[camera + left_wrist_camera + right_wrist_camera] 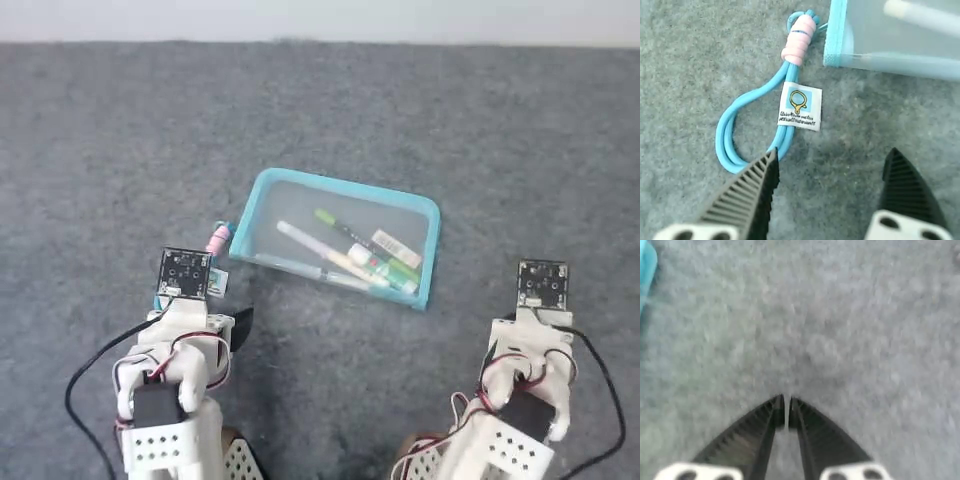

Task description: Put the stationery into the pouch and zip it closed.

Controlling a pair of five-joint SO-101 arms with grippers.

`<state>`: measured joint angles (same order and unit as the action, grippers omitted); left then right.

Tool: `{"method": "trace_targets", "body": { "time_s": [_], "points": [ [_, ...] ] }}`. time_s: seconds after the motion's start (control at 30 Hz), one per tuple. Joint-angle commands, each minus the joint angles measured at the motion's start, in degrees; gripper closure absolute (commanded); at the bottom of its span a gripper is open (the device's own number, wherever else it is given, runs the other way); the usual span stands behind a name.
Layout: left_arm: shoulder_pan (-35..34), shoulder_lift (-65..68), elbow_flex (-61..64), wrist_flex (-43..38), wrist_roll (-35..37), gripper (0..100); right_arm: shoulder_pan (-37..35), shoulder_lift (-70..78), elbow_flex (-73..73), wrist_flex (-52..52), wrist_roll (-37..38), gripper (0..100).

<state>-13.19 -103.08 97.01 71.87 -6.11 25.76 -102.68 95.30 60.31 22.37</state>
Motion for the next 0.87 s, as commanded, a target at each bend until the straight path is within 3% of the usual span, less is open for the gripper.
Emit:
{"method": "trace_targets", "body": {
  "time_s": [0.0,0.33,0.83],
  "points": [
    [-0.2,-1.1,-0.5,0.4,0.4,69,0.6,0.3,1.2,-1.8,0.3,99.1],
    [-0.2,-1.1,-0.5,0.4,0.4,69,1.0,0.0,1.2,13.4,0.7,99.0],
    [-0.2,-1.1,-0.5,0.4,0.4,69,1.0,0.0,1.2,14.3,0.7,99.1]
  ]
}}
